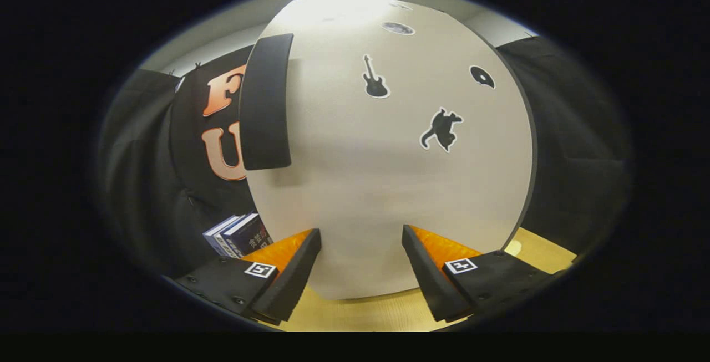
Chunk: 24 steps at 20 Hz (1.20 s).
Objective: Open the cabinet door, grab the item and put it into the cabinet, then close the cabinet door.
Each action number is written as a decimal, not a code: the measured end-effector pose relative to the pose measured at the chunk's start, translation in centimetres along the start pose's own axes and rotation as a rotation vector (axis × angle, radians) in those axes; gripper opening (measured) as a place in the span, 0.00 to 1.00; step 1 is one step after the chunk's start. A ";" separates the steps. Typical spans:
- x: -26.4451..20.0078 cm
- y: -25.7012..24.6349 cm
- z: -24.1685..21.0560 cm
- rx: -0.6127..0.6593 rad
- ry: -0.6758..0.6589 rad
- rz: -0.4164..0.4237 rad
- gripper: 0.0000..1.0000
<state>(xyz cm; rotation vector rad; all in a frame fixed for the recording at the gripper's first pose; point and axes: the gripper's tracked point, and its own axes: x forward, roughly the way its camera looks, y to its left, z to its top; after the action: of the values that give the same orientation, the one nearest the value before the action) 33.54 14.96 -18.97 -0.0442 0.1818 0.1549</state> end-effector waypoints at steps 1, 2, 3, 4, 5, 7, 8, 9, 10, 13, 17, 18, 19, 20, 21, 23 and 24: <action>0.4 0.1 0.1 -0.003 -0.001 -0.001 0.95; 0.7 0.2 0.1 -0.007 0.000 -0.001 0.95; 1.0 0.1 0.0 -0.007 0.007 -0.003 0.95; 1.0 0.1 -0.2 -0.010 0.024 -0.010 0.95; 0.8 0.0 -0.4 -0.012 0.038 -0.023 0.95; -0.1 0.3 -0.1 -0.018 0.045 -0.035 0.95; -1.0 0.5 0.1 -0.025 0.047 -0.039 0.95; -1.8 0.7 0.7 -0.034 0.044 -0.041 0.95; -2.8 0.9 1.6 -0.042 0.039 -0.044 0.95; -5.4 1.1 5.0 -0.070 0.023 -0.046 0.95; -9.2 0.6 10.0 -0.065 -0.006 -0.083 0.95; -10.0 0.5 11.0 -0.068 -0.019 -0.092 0.95; -10.7 0.2 11.7 -0.075 -0.031 -0.104 0.95; -11.5 0.0 12.3 -0.086 -0.043 -0.117 0.96; -12.0 -0.2 12.8 -0.093 -0.051 -0.127 0.96; -13.3 -0.5 13.4 -0.085 -0.066 -0.138 0.96; -13.8 -0.6 13.7 -0.074 -0.072 -0.142 0.96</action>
<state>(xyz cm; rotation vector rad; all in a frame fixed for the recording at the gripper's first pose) 22.69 13.06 -2.97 -0.1243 0.1011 0.0211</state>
